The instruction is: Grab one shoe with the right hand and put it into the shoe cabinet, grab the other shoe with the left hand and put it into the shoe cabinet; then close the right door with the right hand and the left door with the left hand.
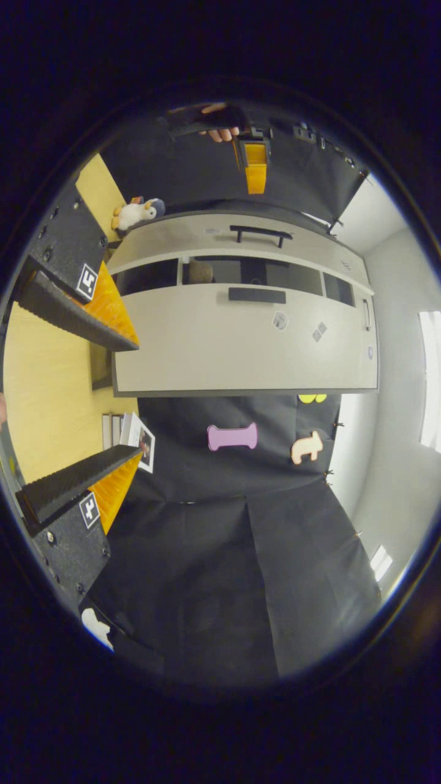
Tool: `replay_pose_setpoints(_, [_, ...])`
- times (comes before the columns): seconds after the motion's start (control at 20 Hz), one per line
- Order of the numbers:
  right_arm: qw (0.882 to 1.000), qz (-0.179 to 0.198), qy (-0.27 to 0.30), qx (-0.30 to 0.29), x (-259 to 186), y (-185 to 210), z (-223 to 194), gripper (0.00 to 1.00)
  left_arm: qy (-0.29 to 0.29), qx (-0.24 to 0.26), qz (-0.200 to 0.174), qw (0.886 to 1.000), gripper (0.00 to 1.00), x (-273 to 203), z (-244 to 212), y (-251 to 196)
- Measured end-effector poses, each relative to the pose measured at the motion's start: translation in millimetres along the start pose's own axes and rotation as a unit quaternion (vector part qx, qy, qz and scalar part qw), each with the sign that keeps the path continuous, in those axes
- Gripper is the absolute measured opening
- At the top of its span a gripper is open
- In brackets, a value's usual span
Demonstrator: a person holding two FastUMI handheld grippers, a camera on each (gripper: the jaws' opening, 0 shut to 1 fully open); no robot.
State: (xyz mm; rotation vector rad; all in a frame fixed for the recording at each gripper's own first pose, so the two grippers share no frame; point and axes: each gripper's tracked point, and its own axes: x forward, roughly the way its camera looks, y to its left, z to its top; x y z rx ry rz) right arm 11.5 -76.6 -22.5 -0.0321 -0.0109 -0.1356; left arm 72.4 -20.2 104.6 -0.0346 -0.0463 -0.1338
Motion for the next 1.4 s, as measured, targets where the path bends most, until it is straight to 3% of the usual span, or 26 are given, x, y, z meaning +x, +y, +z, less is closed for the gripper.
replay_pose_setpoints(0.05, [1.0,0.008,0.001,0.001,-0.9,5.7,-1.1,0.94,0.008,-0.001,-0.001,1.0,0.93,-8.3,-9.4,-7.4])
replay_pose_setpoints(0.15, [1.0,0.02,0.003,0.002,-3.7,14.3,-3.1,0.98,0.02,0.002,-0.001,1.0,0.93,-25.5,-28.2,-20.1])
replay_pose_setpoints(0.5, [0.999,0.043,0.018,0.007,-15.7,31.2,-20.9,0.94,0.037,0.031,0.006,0.999,0.93,-83.1,-86.1,-55.7])
replay_pose_setpoints(0.8, [0.998,0.057,0.034,0.023,-20.6,41.9,-36.7,0.99,0.047,0.023,0.011,0.999,0.93,-104.0,-99.0,-66.9])
replay_pose_setpoints(0.85, [0.997,0.059,0.036,0.022,-20.8,43.3,-38.6,0.94,0.048,0.021,0.016,0.998,0.93,-106.1,-100.5,-64.5])
replay_pose_setpoints(1.05, [0.997,0.062,0.035,0.023,-24.4,46.4,-37.0,0.99,0.051,0.018,0.03,0.998,0.93,-109.5,-104.1,-54.4])
replay_pose_setpoints(1.15, [0.997,0.061,0.031,0.02,-24.9,45.0,-32.8,0.95,0.051,0.013,0.037,0.998,0.93,-111.0,-103.0,-50.5])
replay_pose_setpoints(1.3, [0.998,0.059,0.024,0.026,-26.4,43.4,-27.3,0.99,0.047,0.015,0.04,0.998,0.93,-110.4,-100.6,-47.9])
replay_pose_setpoints(1.4, [0.998,0.059,0.023,0.028,-27.8,41.7,-26.1,0.94,0.049,0.013,0.039,0.998,0.93,-109.9,-101.1,-49.4])
